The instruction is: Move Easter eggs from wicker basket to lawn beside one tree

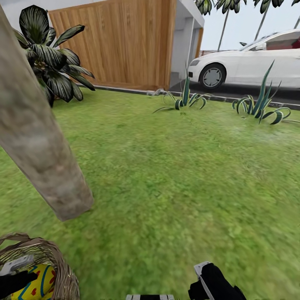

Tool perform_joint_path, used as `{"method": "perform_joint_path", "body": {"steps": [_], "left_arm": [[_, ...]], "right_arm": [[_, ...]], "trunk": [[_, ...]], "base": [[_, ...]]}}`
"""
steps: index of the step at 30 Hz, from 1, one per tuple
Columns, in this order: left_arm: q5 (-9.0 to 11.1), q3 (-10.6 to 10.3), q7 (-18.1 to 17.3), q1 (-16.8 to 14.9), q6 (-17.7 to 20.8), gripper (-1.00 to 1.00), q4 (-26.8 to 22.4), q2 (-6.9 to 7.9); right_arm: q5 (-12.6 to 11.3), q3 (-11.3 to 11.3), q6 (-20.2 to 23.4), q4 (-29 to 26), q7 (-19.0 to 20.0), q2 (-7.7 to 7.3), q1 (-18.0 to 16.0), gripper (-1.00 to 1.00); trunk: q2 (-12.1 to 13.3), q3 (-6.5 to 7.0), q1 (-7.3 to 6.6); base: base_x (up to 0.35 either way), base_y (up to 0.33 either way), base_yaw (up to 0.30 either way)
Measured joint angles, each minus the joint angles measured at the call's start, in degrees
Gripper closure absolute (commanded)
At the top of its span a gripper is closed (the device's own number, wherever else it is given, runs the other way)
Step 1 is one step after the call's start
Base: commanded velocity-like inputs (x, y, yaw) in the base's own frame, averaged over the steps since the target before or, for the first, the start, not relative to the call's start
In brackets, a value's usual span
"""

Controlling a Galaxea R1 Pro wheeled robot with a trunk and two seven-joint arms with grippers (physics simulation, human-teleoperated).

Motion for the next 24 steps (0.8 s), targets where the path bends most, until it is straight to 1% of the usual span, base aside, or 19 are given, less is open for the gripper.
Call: {"method": "perform_joint_path", "body": {"steps": [12, 16, 21, 24], "left_arm": [[0.09, 0.12, 0.02, 0.0, -0.01, -1.0, -0.59, -0.28], [0.1, 0.15, 0.05, 0.0, -0.01, -1.0, -0.63, -0.37], [0.09, 0.13, 0.05, 0.0, -0.01, -1.0, -0.64, -0.36], [0.1, 0.15, 0.06, 0.0, -0.01, -1.0, -1.09, -0.3]], "right_arm": [[0.0, 0.0, 0.0, 0.0, 0.0, 0.0, 0.0, -1.0], [0.0, 0.0, 0.0, 0.0, 0.0, 0.0, -0.02, -1.0], [0.0, 0.05, -0.06, 0.09, 0.0, 0.0, 0.0, -1.0], [0.0, 0.04, -1.35, 1.75, -0.04, 0.0, 0.01, -1.0]], "trunk": [[-0.16, -2.66, 0.31], [-0.16, -2.67, 0.31], [-0.23, -3.77, 0.44], [-0.23, -3.78, 0.44]], "base": [[0.0, 0.0, 0.0], [0.0, 0.0, 0.0], [0.0, 0.0, 0.0], [0.0, 0.0, 0.0]]}}
